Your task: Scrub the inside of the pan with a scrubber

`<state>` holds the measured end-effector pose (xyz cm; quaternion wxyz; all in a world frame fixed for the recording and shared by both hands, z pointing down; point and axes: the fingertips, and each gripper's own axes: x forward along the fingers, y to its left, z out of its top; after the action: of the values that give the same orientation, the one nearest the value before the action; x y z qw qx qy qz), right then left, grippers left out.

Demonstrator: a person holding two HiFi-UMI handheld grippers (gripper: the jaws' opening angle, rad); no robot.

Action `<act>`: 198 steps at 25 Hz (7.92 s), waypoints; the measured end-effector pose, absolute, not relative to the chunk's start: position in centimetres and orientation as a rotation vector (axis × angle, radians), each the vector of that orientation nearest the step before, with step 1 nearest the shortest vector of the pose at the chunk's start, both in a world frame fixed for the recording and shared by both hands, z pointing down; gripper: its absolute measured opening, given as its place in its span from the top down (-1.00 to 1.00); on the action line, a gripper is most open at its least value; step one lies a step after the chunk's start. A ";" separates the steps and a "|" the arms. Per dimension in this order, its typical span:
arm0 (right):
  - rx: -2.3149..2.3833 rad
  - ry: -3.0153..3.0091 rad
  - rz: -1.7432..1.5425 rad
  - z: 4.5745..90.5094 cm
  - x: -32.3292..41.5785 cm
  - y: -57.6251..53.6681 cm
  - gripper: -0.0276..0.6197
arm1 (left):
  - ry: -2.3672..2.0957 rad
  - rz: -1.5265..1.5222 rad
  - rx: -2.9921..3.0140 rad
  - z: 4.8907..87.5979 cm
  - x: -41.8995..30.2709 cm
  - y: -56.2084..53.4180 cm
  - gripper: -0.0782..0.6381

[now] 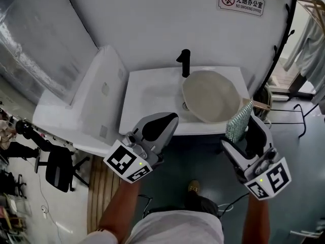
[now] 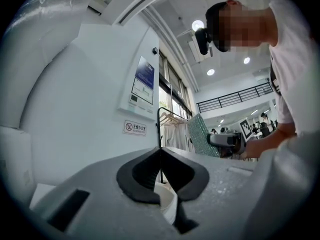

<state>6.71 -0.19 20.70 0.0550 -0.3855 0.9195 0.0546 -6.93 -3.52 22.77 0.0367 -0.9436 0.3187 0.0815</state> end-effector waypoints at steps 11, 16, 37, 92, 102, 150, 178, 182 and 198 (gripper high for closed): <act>-1.068 2.863 0.130 21.6 9.4 -8.9 -0.18 | 1.141 0.133 -2.901 25.7 -4.3 -11.4 0.73; -1.075 2.889 0.091 22.6 9.3 -11.0 -0.18 | 1.205 0.080 -2.938 27.5 -4.7 -13.8 0.73; -1.262 2.960 0.047 26.3 5.1 -19.9 -0.18 | 1.157 -0.107 -3.132 33.7 -6.6 -23.7 0.36; -1.477 3.392 -0.665 48.3 1.8 -32.7 -0.18 | 1.654 -0.906 -3.488 48.0 -3.2 -27.8 0.28; -1.616 3.418 -0.606 50.4 2.5 -34.4 -0.18 | 1.731 -0.859 -3.482 48.1 -3.5 -27.7 0.31; -1.759 3.641 -0.958 54.6 7.8 -29.9 -0.18 | 1.665 -0.702 -3.588 47.8 -3.3 -28.0 0.28; -1.266 3.672 -1.226 50.7 4.2 -23.0 -0.18 | 1.645 -0.672 -3.604 47.7 -3.2 -28.0 0.28; -1.207 3.724 -1.248 51.8 2.9 -22.4 -0.18 | 1.647 -0.678 -3.600 47.6 -3.2 -28.0 0.28; -1.288 3.682 -1.415 54.3 4.7 -22.8 -0.18 | 1.648 -0.680 -3.596 47.7 -3.2 -28.1 0.28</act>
<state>4.73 -22.85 54.33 -0.4828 -0.2719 0.7771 -0.2986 -3.19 -28.07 47.66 -0.4222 -0.8122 0.3722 -0.1536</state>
